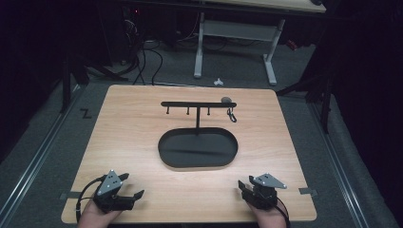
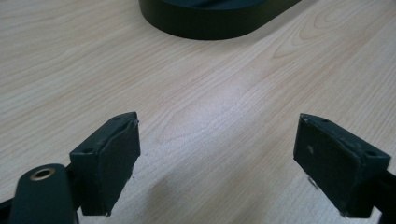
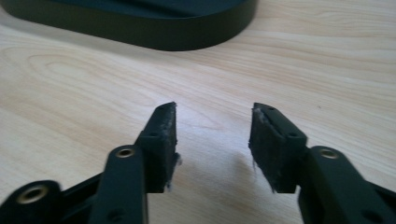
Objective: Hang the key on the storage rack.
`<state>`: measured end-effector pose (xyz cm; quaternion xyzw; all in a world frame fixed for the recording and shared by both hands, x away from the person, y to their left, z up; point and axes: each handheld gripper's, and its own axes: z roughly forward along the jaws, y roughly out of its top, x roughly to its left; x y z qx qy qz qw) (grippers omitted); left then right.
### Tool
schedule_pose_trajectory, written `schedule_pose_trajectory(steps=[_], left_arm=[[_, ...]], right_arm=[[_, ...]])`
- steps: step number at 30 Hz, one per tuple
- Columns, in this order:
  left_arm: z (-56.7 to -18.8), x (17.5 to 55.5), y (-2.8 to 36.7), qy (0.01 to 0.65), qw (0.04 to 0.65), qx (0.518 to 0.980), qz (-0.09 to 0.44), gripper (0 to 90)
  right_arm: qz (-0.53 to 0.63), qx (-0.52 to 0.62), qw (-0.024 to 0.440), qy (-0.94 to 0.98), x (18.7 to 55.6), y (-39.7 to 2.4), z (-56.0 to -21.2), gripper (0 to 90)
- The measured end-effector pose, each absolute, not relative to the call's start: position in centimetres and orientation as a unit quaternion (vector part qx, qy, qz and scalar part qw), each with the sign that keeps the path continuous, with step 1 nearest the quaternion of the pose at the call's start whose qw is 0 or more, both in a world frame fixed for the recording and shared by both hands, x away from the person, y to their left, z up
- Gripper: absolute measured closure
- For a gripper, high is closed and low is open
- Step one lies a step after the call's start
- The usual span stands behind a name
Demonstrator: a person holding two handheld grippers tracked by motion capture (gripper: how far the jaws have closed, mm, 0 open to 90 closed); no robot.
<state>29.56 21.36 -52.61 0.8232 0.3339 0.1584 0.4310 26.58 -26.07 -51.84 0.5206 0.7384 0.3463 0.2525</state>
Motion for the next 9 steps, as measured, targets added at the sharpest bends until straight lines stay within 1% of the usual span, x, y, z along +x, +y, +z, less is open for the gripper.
schedule_pose_trajectory(steps=[2,9], left_arm=[[-52.64,29.59,21.33,0.334,0.430,0.823,0.158,15.1],[-52.73,29.49,21.26,0.332,0.427,0.826,0.157,15.1]], right_arm=[[0.348,0.516,0.262,0.738,26.63,-25.88,-51.66,49.8],[0.347,0.506,0.251,0.749,26.67,-25.53,-52.16,49.5]])
